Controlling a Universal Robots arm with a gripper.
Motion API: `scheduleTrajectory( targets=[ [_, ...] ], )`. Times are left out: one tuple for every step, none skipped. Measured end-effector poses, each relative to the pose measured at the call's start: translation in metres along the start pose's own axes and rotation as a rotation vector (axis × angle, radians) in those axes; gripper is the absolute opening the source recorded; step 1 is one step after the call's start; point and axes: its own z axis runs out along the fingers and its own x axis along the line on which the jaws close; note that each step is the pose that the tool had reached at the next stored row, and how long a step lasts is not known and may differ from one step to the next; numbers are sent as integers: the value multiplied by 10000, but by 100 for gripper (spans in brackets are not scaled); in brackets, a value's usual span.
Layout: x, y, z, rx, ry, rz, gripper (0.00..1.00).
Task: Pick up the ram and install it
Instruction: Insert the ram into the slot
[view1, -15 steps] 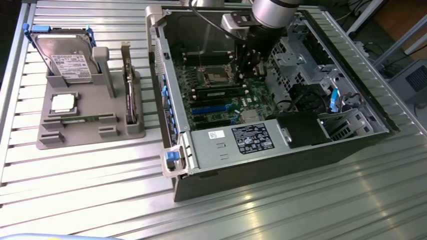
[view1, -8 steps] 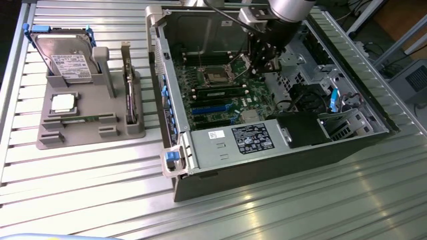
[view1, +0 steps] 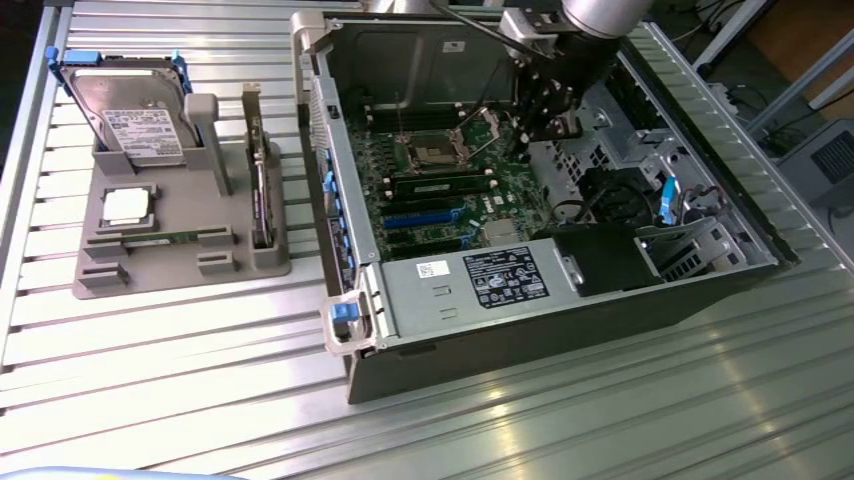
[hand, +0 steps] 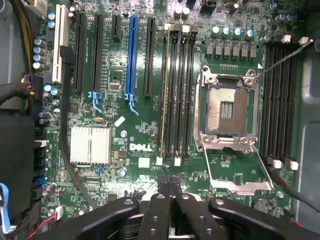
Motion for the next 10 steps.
scheduleTrajectory(
  targets=[
    [0, -5, -26, 0, -7, -2, 10],
    [0, -17, -78, 1, -40, -16, 10],
    [0, -27, -112, 2, -80, -33, 10],
    [-1, -37, -150, 5, -129, -47, 10],
    [-1, -43, -175, 7, -155, -52, 10],
    [-1, -47, -197, 8, -172, -53, 10],
    [-1, -50, -216, 9, -185, -55, 10],
    [-1, -50, -219, 9, -189, -54, 10],
    [-1, -50, -219, 9, -189, -54, 10],
    [-1, -50, -219, 9, -189, -54, 10]
  ],
)
